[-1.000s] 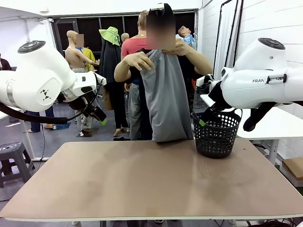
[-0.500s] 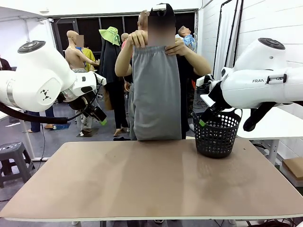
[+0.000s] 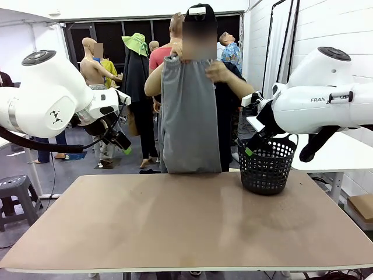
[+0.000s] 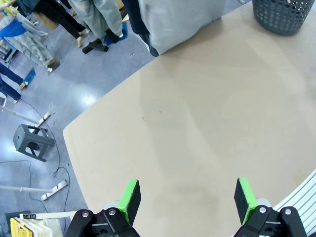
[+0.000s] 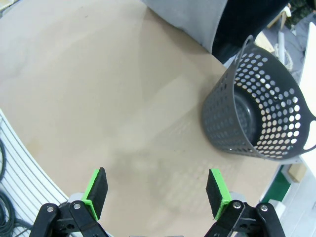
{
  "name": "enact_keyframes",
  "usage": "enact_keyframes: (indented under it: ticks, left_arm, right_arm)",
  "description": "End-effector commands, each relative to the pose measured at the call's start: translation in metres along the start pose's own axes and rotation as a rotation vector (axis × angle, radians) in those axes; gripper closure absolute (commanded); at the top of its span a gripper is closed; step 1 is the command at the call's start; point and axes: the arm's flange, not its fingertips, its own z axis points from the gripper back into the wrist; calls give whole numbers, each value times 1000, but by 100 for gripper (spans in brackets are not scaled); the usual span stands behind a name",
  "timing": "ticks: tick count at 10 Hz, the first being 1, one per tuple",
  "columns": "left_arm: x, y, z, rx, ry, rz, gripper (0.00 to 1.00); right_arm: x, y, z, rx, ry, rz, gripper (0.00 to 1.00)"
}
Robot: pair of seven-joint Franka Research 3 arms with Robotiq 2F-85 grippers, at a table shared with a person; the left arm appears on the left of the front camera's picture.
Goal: Fold the training pants.
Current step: Grab both ends of the Training pants handed by a person.
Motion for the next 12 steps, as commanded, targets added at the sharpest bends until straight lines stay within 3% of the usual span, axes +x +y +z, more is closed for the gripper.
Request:
enact_keyframes:
  ticks: [1,12]
  left_arm:
    - [0,-1,1,-2,-2,-1,0]
    - [0,-1,1,-2,-2,-1,0]
  right_arm:
    - [1,0,0,-2,-5,1,0]
    - [1,0,0,-2,-5,1,0]
